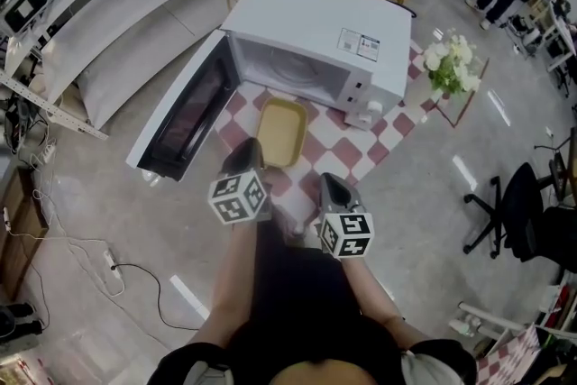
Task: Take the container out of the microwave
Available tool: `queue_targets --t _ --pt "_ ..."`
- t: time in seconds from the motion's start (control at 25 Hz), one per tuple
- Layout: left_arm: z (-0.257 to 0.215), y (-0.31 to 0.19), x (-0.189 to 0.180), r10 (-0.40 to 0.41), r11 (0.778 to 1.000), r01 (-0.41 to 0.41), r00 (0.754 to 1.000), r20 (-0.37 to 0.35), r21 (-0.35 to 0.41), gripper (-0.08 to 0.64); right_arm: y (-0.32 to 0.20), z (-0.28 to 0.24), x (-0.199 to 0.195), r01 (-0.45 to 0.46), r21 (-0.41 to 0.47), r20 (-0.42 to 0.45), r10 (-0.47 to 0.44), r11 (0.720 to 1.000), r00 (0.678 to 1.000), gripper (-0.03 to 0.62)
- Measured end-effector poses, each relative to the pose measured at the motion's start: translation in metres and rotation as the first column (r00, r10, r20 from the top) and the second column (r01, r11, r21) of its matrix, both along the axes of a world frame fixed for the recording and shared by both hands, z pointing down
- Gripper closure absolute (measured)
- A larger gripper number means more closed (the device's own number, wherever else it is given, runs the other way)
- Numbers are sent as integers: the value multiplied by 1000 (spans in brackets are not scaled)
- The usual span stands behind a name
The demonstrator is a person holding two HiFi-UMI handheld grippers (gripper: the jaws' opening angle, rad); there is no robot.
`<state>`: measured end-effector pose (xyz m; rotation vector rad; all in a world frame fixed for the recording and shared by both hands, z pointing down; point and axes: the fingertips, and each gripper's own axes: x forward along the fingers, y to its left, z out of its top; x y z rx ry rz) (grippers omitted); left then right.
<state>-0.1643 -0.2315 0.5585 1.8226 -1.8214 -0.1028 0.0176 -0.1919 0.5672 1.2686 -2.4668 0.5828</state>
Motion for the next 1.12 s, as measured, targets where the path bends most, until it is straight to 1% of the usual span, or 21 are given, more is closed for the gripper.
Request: queue_targets --t 0.32,0.76,1.12 --pt "-4 25 -14 -42 999 44 997 -71 24 535 6 -1 -10 20 1 20 -20 1000 1000 591" --pt "-9 63 -29 -116 992 120 989 -89 43 535 6 -14 -22 53 34 42 -54 998 998 591" --pt "-16 84 -35 -155 985 163 980 -121 64 535 8 -26 -29 75 50 51 -78 996 996 591"
